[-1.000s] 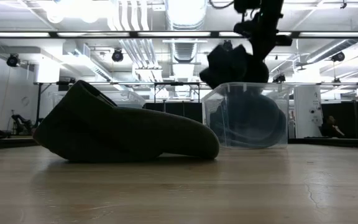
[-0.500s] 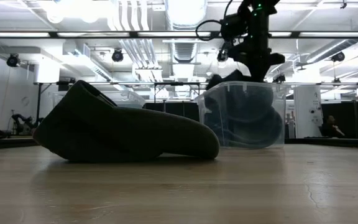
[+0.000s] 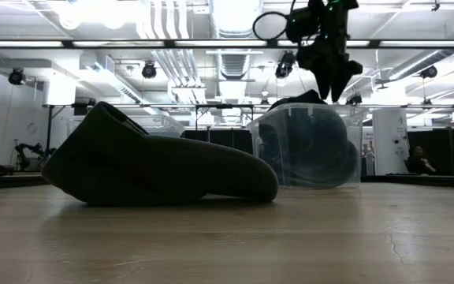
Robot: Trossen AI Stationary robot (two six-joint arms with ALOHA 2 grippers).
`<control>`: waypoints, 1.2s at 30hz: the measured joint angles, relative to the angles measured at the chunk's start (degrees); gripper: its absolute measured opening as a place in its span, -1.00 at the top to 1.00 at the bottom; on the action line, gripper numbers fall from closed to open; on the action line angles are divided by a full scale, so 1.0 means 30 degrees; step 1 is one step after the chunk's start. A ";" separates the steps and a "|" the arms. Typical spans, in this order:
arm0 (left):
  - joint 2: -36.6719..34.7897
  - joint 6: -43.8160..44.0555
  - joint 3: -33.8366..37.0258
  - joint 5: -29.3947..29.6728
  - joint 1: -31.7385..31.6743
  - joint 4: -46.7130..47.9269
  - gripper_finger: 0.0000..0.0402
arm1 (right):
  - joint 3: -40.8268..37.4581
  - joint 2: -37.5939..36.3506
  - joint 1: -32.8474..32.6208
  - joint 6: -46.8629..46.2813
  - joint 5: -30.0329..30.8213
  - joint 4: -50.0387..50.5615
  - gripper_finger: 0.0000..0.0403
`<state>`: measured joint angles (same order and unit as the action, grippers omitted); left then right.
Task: Pick & Place hat
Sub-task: Put the blue cap into the right transparent bin, then put the top gray cap into the left transparent bin
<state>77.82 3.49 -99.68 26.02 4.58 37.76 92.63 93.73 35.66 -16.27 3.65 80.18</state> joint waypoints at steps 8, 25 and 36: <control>-0.0008 -0.0007 0.1467 -0.0001 0.0008 0.0206 0.14 | 0.0448 -0.2861 -0.0509 0.0279 0.0339 -0.0564 -0.35; 0.0000 -0.0371 0.7207 -0.0162 -0.0563 -0.2094 0.14 | -0.0869 -0.8738 -0.5225 0.3234 0.0429 -0.9298 -0.31; 0.1823 -0.2959 1.0279 -0.0146 -0.2122 -0.4940 0.14 | -0.2127 -0.8524 -0.5519 0.4433 0.0860 -0.9540 -0.30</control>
<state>83.29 -5.39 -68.85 25.58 -1.79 22.94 86.25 68.16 19.10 -2.97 6.23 51.56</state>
